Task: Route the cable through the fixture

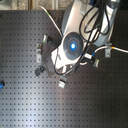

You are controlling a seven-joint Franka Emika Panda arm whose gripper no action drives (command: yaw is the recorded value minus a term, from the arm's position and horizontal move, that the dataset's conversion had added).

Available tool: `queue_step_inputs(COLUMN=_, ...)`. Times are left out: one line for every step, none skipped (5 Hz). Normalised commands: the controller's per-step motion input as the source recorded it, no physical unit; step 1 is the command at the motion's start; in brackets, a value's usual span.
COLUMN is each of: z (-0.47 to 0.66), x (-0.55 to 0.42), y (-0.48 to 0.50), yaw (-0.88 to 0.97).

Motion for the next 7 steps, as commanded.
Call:
queue_step_inputs(z=0.19, x=-0.02, y=-0.215, yaw=-0.06)
queue_step_inputs(z=0.1, x=-0.101, y=-0.152, yaw=-0.2)
queue_step_inputs(z=0.2, x=-0.227, y=-0.189, yaw=-0.09)
queue_step_inputs(z=0.07, x=-0.218, y=-0.036, yaw=0.02)
queue_step_inputs(z=0.0, x=0.028, y=0.016, yaw=0.0)
queue_step_inputs(z=0.0, x=0.136, y=0.141, yaw=0.0)
queue_step_inputs(z=0.3, x=-0.027, y=0.056, yaw=0.05)
